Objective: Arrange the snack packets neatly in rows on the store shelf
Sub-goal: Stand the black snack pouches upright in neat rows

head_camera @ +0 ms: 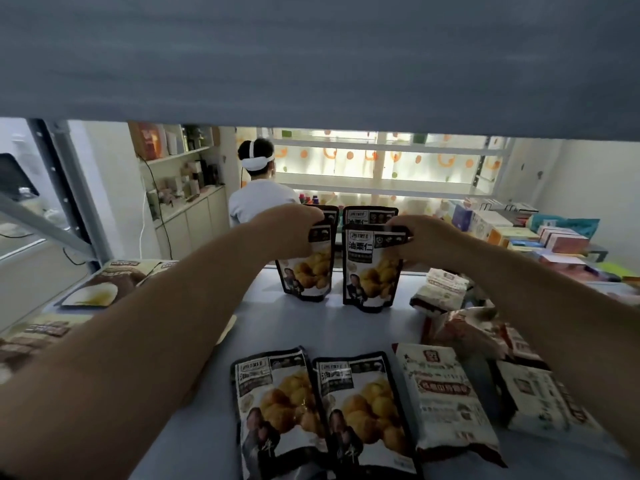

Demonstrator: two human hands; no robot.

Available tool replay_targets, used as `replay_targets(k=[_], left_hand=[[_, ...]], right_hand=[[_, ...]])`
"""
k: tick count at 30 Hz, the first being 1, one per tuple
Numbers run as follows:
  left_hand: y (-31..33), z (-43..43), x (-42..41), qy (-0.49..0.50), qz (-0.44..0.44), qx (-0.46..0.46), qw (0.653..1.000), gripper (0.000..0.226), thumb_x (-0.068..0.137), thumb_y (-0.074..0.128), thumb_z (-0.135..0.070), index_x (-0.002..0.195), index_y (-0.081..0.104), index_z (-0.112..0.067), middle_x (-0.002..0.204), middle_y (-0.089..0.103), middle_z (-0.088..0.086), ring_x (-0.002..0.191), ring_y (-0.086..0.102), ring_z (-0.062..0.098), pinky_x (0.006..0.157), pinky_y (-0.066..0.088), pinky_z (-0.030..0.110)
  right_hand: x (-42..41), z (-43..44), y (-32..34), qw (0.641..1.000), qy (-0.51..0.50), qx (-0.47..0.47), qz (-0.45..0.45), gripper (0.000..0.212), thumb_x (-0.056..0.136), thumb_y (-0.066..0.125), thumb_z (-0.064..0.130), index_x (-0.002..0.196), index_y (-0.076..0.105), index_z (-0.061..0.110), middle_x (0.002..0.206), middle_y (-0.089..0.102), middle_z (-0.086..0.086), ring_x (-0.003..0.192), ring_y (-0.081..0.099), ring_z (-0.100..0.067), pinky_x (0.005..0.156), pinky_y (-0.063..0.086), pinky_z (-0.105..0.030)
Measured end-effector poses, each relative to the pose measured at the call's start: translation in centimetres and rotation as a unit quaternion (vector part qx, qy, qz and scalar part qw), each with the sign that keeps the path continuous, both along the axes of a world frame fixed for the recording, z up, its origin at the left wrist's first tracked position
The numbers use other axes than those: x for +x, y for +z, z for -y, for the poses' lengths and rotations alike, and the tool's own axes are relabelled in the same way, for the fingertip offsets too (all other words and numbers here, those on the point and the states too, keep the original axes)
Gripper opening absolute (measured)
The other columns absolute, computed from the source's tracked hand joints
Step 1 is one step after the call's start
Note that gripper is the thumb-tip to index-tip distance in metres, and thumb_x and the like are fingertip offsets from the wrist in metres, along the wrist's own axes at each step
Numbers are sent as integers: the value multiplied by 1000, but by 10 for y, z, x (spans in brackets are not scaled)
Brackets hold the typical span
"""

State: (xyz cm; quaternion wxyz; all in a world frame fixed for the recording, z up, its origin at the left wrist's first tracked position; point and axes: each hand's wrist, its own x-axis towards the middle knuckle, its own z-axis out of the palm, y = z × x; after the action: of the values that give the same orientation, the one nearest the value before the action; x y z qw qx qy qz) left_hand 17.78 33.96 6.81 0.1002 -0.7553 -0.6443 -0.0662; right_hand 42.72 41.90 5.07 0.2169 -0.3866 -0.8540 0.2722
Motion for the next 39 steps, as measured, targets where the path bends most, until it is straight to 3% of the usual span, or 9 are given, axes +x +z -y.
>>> replay_targets(k=[3, 6, 9, 12, 15, 20, 25, 32, 39], left_hand=[[3, -5, 2, -6, -14, -20, 1000, 33, 79, 71, -21, 109, 57, -18, 93, 62, -3, 83, 58, 15, 63, 44, 23], [5, -9, 2, 4, -20, -27, 999, 39, 79, 71, -23, 115, 56, -19, 93, 61, -4, 83, 57, 14, 57, 36, 19], [2, -2, 0, 10, -21, 5, 1000, 51, 81, 69, -25, 129, 51, -18, 112, 60, 3, 97, 57, 18, 72, 45, 23], [-10, 26, 1, 28, -54, 65, 996, 75, 82, 65, -39, 146, 33, -17, 141, 42, 8, 123, 45, 30, 94, 48, 45], [-25, 76, 11, -6, -23, 116, 993, 79, 84, 47, -54, 151, 27, -16, 151, 33, 7, 134, 36, 31, 101, 44, 52], [-57, 145, 26, -9, 49, -54, 997, 73, 93, 38, -62, 153, 21, -25, 156, 28, -2, 142, 26, 20, 114, 29, 39], [-97, 170, 20, 5, 63, -144, 987, 80, 80, 14, -81, 138, 40, -33, 140, 43, -7, 132, 41, 22, 103, 42, 41], [-111, 180, 20, 37, 140, -189, 971, 102, 61, 31, -96, 149, 14, -48, 162, 15, -1, 147, 14, 25, 116, 23, 47], [-97, 169, 17, 51, 199, -189, 960, 121, 53, 71, -79, 151, 10, -44, 150, 34, 2, 141, 22, 27, 110, 32, 47]], right_hand=[[-1, -7, 0, 1000, -1, 16, 25, 22, 85, 76, 16, 102, 63, 21, 105, 66, -5, 93, 69, -24, 75, 61, -39], [-2, -5, 3, 993, -12, 88, 76, 34, 85, 77, 22, 115, 61, 24, 104, 63, 4, 99, 65, -21, 70, 53, -22], [-1, 7, 2, 987, -38, 123, 94, 51, 86, 74, 27, 132, 52, 23, 119, 62, 1, 107, 61, -19, 74, 47, -21], [6, 34, 0, 969, -73, 214, 105, 67, 88, 69, 37, 146, 39, 24, 142, 51, -4, 123, 51, -22, 93, 45, -31], [9, 86, -11, 950, -57, 286, 114, 63, 90, 59, 42, 147, 38, 26, 151, 40, 0, 139, 35, -18, 110, 32, -32], [-4, 156, -43, 957, 12, 179, 229, 56, 91, 53, 48, 144, 41, 35, 145, 41, 15, 131, 37, -6, 103, 36, -26], [-10, 178, -58, 955, 50, 97, 277, 63, 77, 45, 71, 131, 53, 39, 126, 53, 18, 119, 50, -6, 98, 45, -33], [-22, 167, -55, 935, 38, -32, 351, 105, 46, 63, 92, 139, 37, 49, 139, 45, 17, 124, 46, -13, 103, 43, -40], [-37, 158, -47, 927, 23, -14, 375, 120, 47, 78, 77, 149, 22, 47, 150, 36, 5, 134, 35, -21, 107, 39, -41]])
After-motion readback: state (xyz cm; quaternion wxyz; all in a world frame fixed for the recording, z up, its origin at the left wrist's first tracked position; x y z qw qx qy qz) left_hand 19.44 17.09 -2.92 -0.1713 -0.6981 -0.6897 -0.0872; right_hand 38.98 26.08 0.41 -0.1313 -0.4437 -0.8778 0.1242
